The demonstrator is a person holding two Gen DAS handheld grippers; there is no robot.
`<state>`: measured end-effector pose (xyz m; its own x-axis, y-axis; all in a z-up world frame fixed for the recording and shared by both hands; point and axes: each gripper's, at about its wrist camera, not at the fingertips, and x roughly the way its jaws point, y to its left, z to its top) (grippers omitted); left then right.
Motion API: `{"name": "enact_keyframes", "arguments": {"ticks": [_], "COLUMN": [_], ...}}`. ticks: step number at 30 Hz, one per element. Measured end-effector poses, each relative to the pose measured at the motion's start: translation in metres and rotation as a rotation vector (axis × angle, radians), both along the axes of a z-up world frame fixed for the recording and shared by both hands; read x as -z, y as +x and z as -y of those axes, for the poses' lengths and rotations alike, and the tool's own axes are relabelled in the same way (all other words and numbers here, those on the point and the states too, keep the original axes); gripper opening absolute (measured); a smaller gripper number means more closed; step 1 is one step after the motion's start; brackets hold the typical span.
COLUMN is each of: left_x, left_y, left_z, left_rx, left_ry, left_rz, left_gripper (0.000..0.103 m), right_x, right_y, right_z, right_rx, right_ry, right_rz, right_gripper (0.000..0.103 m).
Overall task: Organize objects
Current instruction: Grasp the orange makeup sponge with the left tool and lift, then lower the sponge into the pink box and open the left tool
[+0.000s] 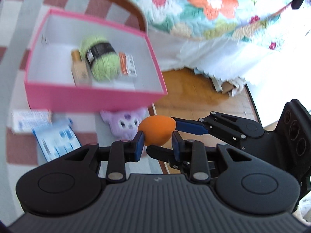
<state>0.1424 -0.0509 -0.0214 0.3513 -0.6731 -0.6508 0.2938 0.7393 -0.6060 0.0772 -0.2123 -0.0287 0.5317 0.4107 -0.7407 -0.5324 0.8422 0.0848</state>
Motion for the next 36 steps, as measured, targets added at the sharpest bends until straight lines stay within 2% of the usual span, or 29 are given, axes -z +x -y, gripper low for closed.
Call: {"name": "enact_keyframes", "arguments": {"ticks": [4, 7, 11, 18, 21, 26, 28, 31, 34, 36], "left_x": [-0.012, -0.013, 0.008, 0.060, 0.077, 0.094, 0.094, 0.086, 0.066, 0.047], "left_y": [0.024, 0.051, 0.087, 0.133, 0.144, 0.155, 0.154, 0.150, 0.143, 0.134], "left_z": [-0.006, -0.008, -0.007, 0.007, 0.017, 0.027, 0.029, 0.028, 0.026, 0.027], "left_rx": [-0.029, -0.052, -0.073, -0.089, -0.088, -0.112, -0.127, -0.138, -0.099, -0.074], "left_ry": [0.050, 0.065, 0.063, 0.013, 0.020, 0.058, 0.102, 0.133, 0.176, 0.244], "left_rz": [0.041, 0.028, -0.024, -0.122, -0.142, -0.150, -0.126, -0.085, -0.054, -0.008], "left_gripper": [0.029, 0.029, 0.029, 0.029, 0.029, 0.029, 0.029, 0.037, 0.041, 0.044], "right_x": [-0.010, -0.009, 0.002, 0.035, 0.051, 0.073, 0.078, 0.076, 0.066, 0.053], "right_y": [0.027, 0.049, 0.082, 0.135, 0.151, 0.163, 0.165, 0.161, 0.152, 0.141], "right_z": [-0.013, -0.022, -0.025, -0.011, -0.005, -0.004, -0.004, -0.003, 0.003, 0.007], "right_rx": [0.014, 0.039, 0.079, 0.164, 0.194, 0.228, 0.228, 0.254, 0.287, 0.291], "right_ry": [0.031, 0.056, 0.065, 0.040, 0.029, -0.013, -0.025, -0.033, -0.026, -0.013], "right_rz": [0.021, 0.014, -0.023, -0.133, -0.187, -0.205, -0.201, -0.168, -0.139, -0.133], "right_gripper": [0.060, 0.060, 0.060, 0.060, 0.060, 0.060, 0.060, 0.061, 0.063, 0.063]}}
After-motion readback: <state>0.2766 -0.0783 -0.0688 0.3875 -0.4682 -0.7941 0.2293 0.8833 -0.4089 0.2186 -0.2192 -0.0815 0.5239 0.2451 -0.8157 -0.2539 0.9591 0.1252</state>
